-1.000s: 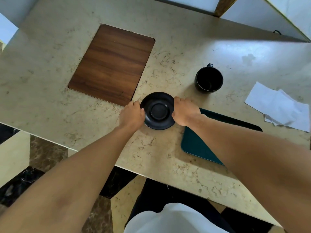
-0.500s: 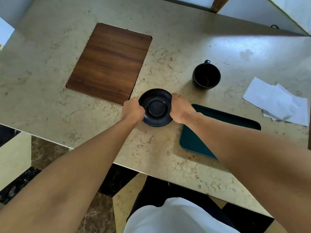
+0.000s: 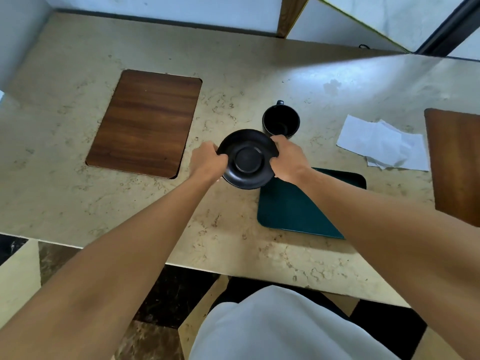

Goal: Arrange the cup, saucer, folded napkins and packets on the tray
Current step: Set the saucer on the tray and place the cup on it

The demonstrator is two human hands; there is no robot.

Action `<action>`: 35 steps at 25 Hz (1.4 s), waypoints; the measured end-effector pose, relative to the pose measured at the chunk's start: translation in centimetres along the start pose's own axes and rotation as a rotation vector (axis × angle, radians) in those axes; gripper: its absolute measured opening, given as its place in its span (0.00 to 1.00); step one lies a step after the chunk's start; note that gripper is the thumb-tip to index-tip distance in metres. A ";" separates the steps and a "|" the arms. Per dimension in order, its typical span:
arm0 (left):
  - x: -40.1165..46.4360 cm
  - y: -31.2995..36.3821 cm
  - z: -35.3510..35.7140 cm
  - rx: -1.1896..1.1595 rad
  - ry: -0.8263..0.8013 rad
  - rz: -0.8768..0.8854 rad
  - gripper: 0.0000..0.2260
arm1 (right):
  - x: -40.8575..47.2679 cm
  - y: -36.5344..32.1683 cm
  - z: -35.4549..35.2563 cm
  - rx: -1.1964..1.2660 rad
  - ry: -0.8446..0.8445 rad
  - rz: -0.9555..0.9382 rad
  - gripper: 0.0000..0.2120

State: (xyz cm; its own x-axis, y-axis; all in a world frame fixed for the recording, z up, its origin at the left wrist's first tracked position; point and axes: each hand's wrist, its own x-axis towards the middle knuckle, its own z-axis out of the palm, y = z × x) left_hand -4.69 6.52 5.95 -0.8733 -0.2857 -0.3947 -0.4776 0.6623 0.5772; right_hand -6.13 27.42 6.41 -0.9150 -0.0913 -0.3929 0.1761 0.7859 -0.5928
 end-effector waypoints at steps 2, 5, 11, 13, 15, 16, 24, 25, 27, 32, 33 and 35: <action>-0.7 1.6 1.2 -0.003 -0.021 0.038 0.06 | -0.8 1.7 -1.4 0.018 0.029 0.049 0.29; -1.6 3.1 3.3 0.038 -0.063 0.086 0.05 | -2.3 4.2 -2.7 0.104 0.051 0.148 0.28; -2.8 3.5 6.3 0.111 -0.145 0.103 0.07 | -5.0 7.8 -2.5 0.200 0.065 0.241 0.30; -3.1 3.4 6.9 0.122 -0.169 0.094 0.07 | -5.7 8.7 -2.2 0.221 0.065 0.258 0.31; -3.2 3.2 7.3 0.113 -0.182 0.080 0.05 | -6.1 9.3 -1.8 0.243 0.071 0.273 0.32; -3.3 3.2 7.5 0.106 -0.189 0.075 0.05 | -6.2 9.6 -1.7 0.245 0.073 0.281 0.32; -3.8 2.7 8.0 0.070 -0.225 0.016 0.03 | -6.6 10.9 -1.0 0.212 0.068 0.335 0.28; -3.8 2.7 8.1 0.073 -0.224 0.014 0.03 | -6.6 11.0 -0.9 0.205 0.072 0.340 0.26; -3.9 2.5 8.2 0.084 -0.221 0.011 0.02 | -6.7 11.1 -0.7 0.208 0.075 0.352 0.21; -4.1 2.3 8.6 0.127 -0.198 0.016 0.04 | -6.8 11.3 -0.4 0.206 0.061 0.367 0.17; -4.1 2.3 8.6 0.128 -0.197 0.013 0.04 | -6.8 11.3 -0.4 0.203 0.058 0.368 0.17; -4.2 2.4 8.6 0.131 -0.199 0.010 0.04 | -6.8 11.4 -0.4 0.199 0.052 0.369 0.17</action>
State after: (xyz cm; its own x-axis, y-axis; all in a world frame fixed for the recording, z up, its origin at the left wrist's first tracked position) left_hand -1.34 15.23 2.86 -0.8355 -0.1450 -0.5300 -0.4409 0.7526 0.4891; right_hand 1.95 37.19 2.59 -0.7936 0.2096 -0.5712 0.5578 0.6257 -0.5454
